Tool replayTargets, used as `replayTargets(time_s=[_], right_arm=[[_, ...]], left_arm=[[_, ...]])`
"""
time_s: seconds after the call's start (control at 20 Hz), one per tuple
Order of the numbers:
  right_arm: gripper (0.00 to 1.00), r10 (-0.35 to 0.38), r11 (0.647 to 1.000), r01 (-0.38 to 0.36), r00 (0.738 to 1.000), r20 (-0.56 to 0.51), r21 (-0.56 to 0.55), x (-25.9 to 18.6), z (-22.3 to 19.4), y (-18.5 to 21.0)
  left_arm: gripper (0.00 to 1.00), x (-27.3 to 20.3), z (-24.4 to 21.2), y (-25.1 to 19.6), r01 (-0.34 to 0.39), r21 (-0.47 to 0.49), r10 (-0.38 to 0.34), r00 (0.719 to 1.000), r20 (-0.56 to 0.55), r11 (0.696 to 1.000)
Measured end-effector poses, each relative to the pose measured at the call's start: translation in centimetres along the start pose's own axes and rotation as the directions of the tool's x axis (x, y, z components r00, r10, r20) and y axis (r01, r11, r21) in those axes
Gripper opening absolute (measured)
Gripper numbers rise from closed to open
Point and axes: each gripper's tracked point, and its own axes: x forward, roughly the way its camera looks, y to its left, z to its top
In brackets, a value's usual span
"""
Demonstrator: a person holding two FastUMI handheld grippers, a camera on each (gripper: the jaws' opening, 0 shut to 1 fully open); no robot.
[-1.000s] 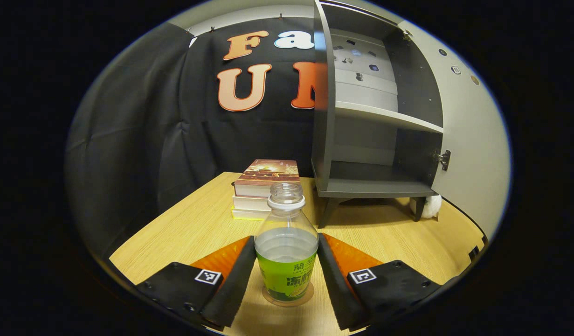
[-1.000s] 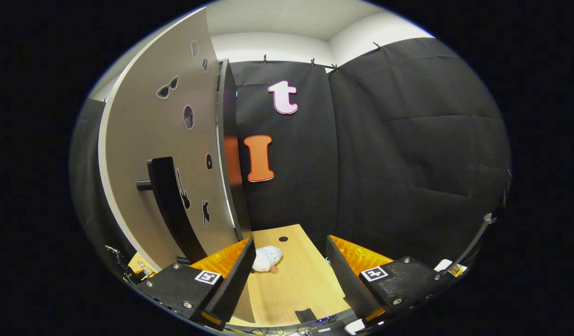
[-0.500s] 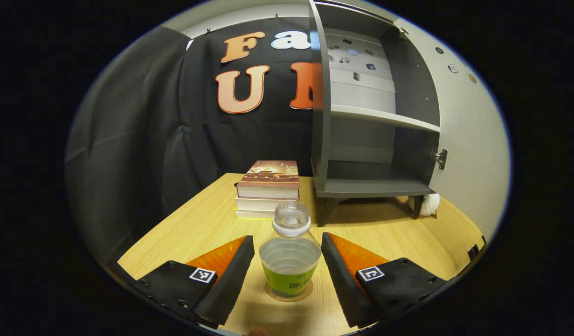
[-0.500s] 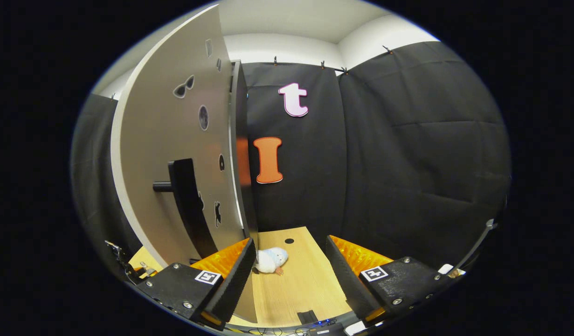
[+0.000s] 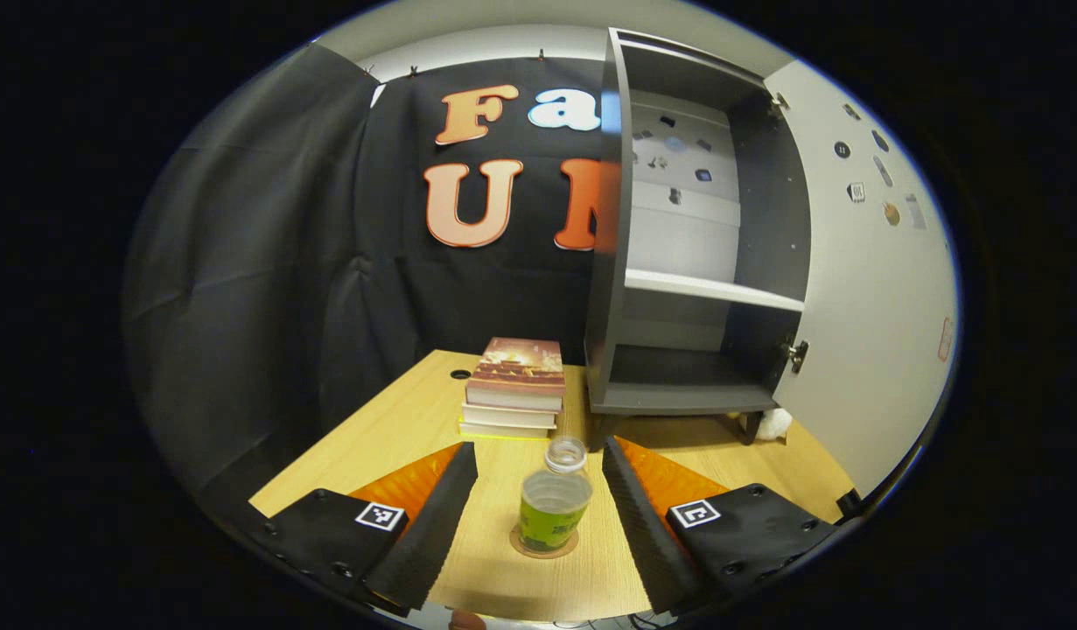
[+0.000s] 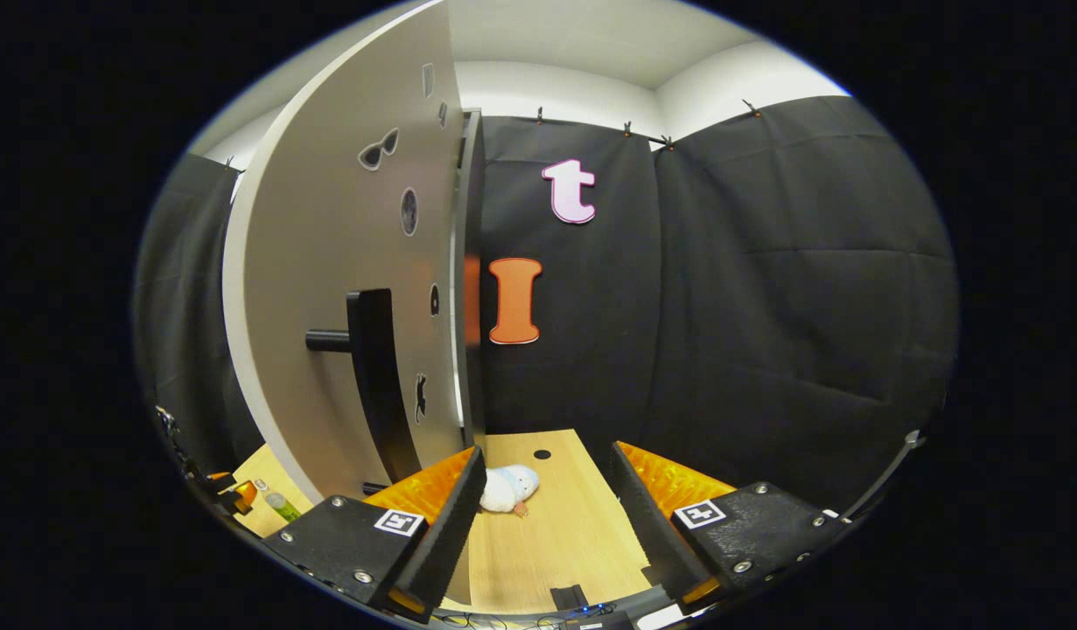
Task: Open the cabinet door with the right hand, grasp the bottle in the cabinet with the left hand and place it on the coaster, then close the cabinet door with the right hand.
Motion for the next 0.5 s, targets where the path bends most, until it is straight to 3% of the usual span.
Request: replayTargets(time_s=[0.05,0.1,0.35,0.5], right_arm=[[0.98,0.017,1.0,-0.017,1.0,0.001,-0.006,-0.2,0.0,0.7],[0.89,0.033,0.999,-0.033,0.999,0.002,-0.008,-0.2,0.1,1.4],[0.89,0.113,0.993,-0.114,0.994,0.008,0.017,-0.2,0.0,5.5],[0.89,0.123,0.992,-0.123,0.992,0.014,0.017,-0.5,0.0,7.0]], left_arm=[[0.95,-0.8,1.5,0.5,-0.002,0.004,0.002,1.0,0.014,1.0],[0.95,-1.7,3.0,0.9,-0.004,0.01,0.004,1.0,0.028,1.0],[0.95,-6.1,11.4,3.5,-0.027,0.026,0.024,0.993,0.114,0.999],[0.95,-8.7,15.4,5.6,-0.054,0.056,0.044,0.986,0.164,0.997]])
